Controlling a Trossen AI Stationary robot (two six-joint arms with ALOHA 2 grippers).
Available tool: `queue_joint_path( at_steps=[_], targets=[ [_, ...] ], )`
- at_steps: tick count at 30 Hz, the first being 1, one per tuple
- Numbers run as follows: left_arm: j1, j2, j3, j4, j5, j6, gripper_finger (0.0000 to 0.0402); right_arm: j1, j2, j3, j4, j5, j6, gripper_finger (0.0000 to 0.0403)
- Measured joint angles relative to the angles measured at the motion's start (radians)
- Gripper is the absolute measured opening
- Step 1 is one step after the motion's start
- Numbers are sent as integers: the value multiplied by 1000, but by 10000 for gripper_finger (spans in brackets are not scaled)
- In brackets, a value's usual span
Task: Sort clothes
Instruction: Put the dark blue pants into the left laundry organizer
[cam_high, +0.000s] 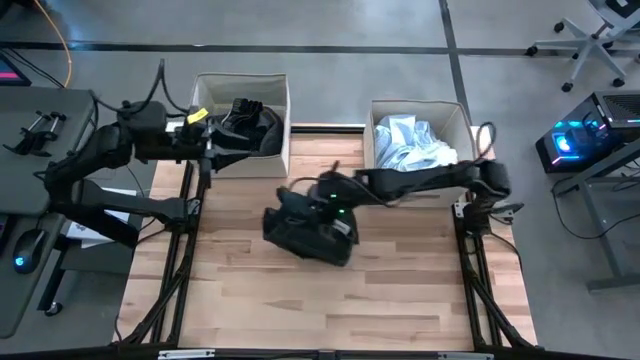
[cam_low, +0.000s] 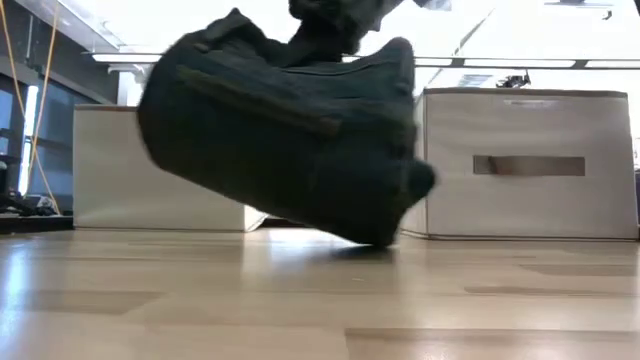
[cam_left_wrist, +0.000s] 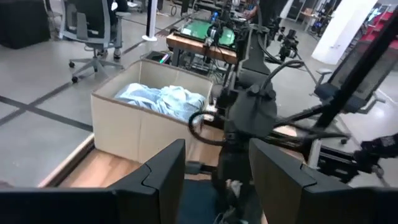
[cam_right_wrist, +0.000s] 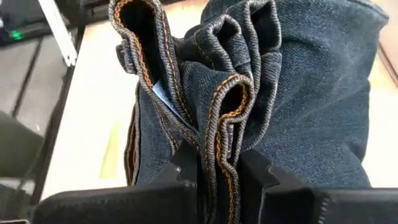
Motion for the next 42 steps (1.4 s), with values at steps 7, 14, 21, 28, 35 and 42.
queue_joint_path(
  at_steps=[7, 14, 21, 28, 35, 42],
  targets=[
    [-84, -3, -7, -220, 6, -6, 159, 0, 253, 313, -193, -51, -105, 37],
    [-268, -80, -250, -203, -73, -125, 122, 5, 280, 404, -301, -10, -108, 37],
    [-401, -205, -593, 226, -261, -273, 95, 6, 215, 404, -361, 38, -113, 37],
    [-418, -180, -822, 724, -143, -261, 156, -7, 202, 404, -365, -5, -116, 37],
    [-464, -177, -723, 338, -186, -197, 231, -10, 201, 404, -392, -23, -116, 37],
    [-565, -138, -729, 91, -336, -322, 236, -33, 201, 404, -392, -28, -125, 37]
  ],
)
